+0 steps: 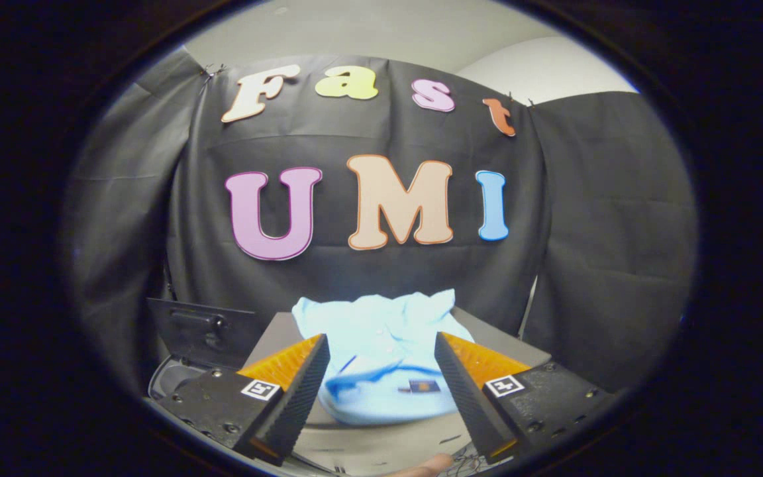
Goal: Put the clothes into the washing machine and then close the washing machine lid.
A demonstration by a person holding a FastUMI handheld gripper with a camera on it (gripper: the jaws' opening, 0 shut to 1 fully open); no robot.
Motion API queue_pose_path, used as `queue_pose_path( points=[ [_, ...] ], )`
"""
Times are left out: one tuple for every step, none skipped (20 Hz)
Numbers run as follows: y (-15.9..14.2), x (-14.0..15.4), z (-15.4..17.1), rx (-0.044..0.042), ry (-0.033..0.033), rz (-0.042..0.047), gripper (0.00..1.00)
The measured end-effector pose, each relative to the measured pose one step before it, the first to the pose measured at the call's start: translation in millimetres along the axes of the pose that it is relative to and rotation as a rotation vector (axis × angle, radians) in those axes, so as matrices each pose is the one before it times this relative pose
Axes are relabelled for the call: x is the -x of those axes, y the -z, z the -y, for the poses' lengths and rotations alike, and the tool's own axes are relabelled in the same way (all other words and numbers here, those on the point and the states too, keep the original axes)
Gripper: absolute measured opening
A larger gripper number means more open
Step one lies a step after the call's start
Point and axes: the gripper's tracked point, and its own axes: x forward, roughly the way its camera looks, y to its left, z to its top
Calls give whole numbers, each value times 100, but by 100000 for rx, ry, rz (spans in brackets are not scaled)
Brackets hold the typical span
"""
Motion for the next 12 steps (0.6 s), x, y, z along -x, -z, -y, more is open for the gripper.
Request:
queue_pose_path(
  points=[
    [-143,-1735,233,250,1299,-1805,97],
    [210,-1693,-12,264,308,-2223,97],
    [578,-1632,-167,-665,-688,-3967,97],
    [987,-1752,-490,-869,-1354,-6006,97],
    [1065,-1441,-459,804,-1625,-5891,97],
    [910,-1156,12,504,403,-6885,97],
    [999,-721,377,1356,1976,-6110,97],
    [1048,-1009,69,-327,819,-8783,96],
    [1045,-587,-208,837,-480,-8290,95],
    [850,-380,56,2947,543,-5870,94],
    [-58,230,-368,-90,-2161,-1816,93],
    [-689,-93,-168,-1995,-643,4390,92]
  ],
)
